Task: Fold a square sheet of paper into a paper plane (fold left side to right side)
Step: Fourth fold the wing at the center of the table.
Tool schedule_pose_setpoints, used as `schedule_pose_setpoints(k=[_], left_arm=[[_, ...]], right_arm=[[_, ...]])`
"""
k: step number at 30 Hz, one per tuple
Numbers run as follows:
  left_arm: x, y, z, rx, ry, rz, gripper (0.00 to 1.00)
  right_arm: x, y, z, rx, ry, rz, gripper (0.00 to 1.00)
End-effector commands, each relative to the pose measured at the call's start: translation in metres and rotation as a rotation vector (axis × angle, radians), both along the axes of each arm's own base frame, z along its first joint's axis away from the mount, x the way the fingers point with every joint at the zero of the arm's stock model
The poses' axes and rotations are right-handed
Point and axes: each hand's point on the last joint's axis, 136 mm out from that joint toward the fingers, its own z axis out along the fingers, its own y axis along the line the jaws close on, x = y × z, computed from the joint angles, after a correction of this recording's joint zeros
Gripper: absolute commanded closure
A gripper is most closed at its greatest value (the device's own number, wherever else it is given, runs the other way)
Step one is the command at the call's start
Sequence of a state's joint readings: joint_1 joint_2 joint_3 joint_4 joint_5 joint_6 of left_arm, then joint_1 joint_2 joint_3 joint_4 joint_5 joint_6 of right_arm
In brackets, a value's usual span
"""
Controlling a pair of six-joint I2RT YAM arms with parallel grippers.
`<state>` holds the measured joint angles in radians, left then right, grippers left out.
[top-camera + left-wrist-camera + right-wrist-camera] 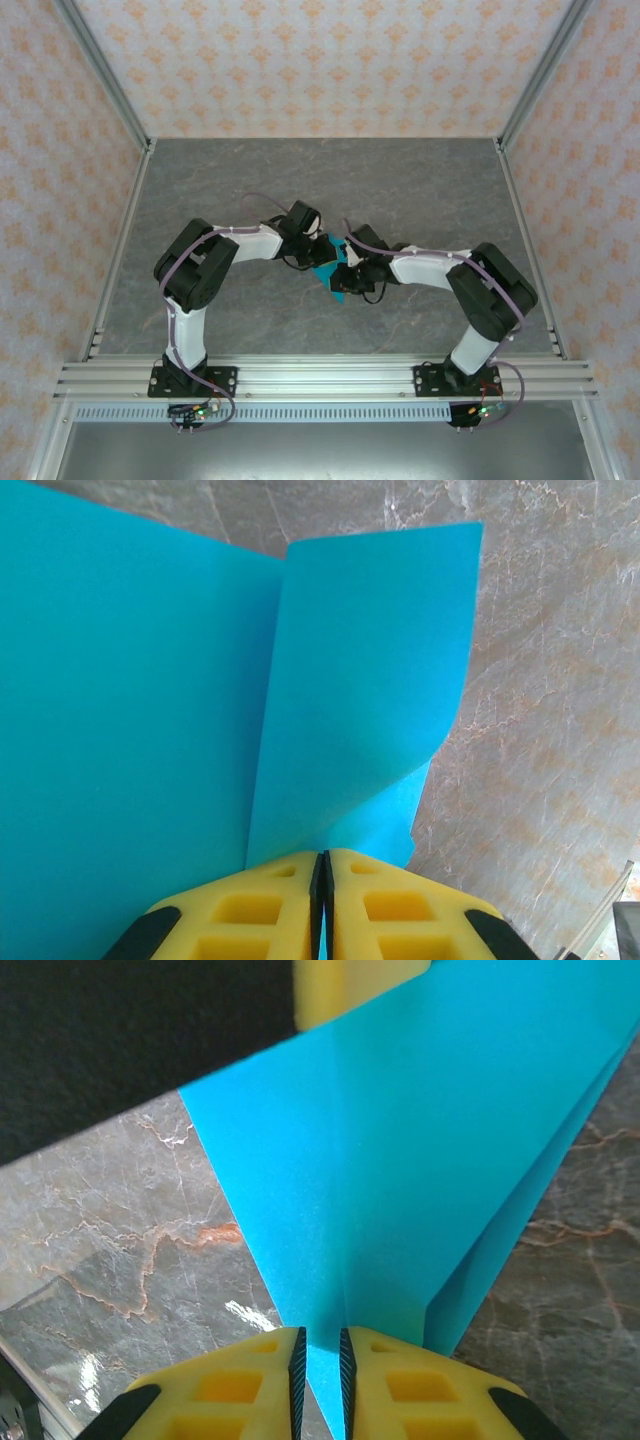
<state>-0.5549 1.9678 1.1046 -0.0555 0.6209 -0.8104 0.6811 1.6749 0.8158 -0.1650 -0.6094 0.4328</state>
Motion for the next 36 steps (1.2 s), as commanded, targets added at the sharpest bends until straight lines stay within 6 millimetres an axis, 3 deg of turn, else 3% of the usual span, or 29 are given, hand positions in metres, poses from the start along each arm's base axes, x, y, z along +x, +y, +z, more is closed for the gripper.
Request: schedule_pose_setpoints(k=[1, 13, 18, 23, 26, 36], left_arm=[[-0.012, 0.012, -0.017, 0.087, 0.043, 0.0, 0.87], [-0.012, 0.012, -0.02, 0.097, 0.046, -0.001, 0.87], [-0.012, 0.012, -0.019, 0.093, 0.044, 0.0, 0.87], [-0.012, 0.012, -0.017, 0.091, 0.042, 0.002, 0.87], [-0.012, 0.012, -0.017, 0.091, 0.041, 0.001, 0.87], [-0.013, 0.013, -0.019, 0.09, 0.045, 0.002, 0.87]], right_arm=[[-0.018, -0.017, -0.016, -0.108, 0.058, 0.027, 0.81], [-0.042, -0.032, -0.024, -0.204, 0.091, 0.072, 0.86], [-0.039, -0.027, -0.007, -0.161, 0.057, 0.073, 0.86], [-0.026, -0.01, 0.027, -0.054, -0.014, 0.056, 0.86], [-0.022, -0.001, 0.037, -0.005, -0.025, 0.049, 0.86], [-0.021, 0.009, 0.014, 0.017, 0.043, 0.031, 0.86]])
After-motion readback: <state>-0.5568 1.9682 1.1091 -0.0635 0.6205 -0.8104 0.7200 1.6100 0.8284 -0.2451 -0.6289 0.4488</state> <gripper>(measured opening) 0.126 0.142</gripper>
